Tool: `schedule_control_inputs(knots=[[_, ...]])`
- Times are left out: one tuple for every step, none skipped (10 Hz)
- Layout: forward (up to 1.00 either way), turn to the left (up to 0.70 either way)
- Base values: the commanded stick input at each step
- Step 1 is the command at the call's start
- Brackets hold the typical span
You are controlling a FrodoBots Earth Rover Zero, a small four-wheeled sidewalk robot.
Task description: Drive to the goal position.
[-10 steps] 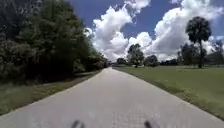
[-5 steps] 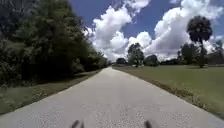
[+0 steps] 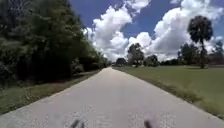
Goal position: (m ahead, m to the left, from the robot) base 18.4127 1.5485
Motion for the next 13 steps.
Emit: schedule_control_inputs(knots=[[0.5, 0.0], [0.5, 0.0], [0.5, 0.0], [0.5, 0.0], [0.5, 0.0], [0.5, 0.0], [0.5, 0.0], [0.5, 0.0], [0.5, 0.0], [0.5, 0.0], [0.5, 0.0], [0.5, 0.0], [0.5, 0.0]])
